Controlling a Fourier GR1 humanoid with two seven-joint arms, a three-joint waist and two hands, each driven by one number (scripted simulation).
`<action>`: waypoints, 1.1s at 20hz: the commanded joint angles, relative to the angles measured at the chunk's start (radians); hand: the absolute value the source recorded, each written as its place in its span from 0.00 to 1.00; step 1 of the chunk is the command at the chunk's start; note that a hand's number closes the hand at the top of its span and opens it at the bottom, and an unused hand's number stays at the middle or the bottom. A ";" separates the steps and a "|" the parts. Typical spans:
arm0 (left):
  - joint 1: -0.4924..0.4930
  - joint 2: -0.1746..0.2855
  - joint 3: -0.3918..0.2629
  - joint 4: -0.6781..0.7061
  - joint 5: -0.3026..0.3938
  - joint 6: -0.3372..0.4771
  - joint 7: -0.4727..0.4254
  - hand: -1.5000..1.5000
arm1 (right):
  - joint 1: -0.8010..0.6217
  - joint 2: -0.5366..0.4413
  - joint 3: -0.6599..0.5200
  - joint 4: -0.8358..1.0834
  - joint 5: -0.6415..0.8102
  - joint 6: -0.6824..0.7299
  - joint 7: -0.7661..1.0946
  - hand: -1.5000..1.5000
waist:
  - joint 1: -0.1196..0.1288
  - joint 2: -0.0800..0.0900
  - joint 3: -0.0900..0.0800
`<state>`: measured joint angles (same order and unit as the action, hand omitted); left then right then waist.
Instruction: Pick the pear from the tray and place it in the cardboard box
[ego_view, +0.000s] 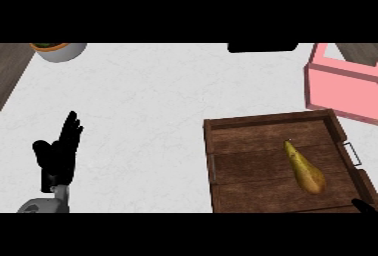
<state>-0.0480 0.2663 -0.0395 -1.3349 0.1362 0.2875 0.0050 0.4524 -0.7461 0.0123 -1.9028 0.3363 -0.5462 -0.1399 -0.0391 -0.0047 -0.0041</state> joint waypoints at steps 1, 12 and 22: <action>0.016 0.001 -0.001 -0.018 -0.003 -0.008 0.004 0.50 | 0.135 -0.085 -0.058 -0.186 0.063 0.078 0.222 0.00 | 0.015 0.001 0.001; -0.087 -0.047 -0.027 0.011 -0.054 0.029 0.055 0.50 | 0.000 -0.141 0.083 -0.485 0.253 0.448 0.799 0.00 | 0.046 0.008 0.002; -0.035 -0.078 -0.020 0.045 -0.068 0.001 -0.025 0.50 | -0.231 0.024 0.313 -0.343 0.388 0.661 1.071 0.00 | 0.048 0.006 0.004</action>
<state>-0.0983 0.2134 -0.0476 -1.2766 0.0890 0.2734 -0.0124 0.3188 -0.7999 0.2431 -2.2889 0.6600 0.0450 0.8300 0.0077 0.0020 -0.0014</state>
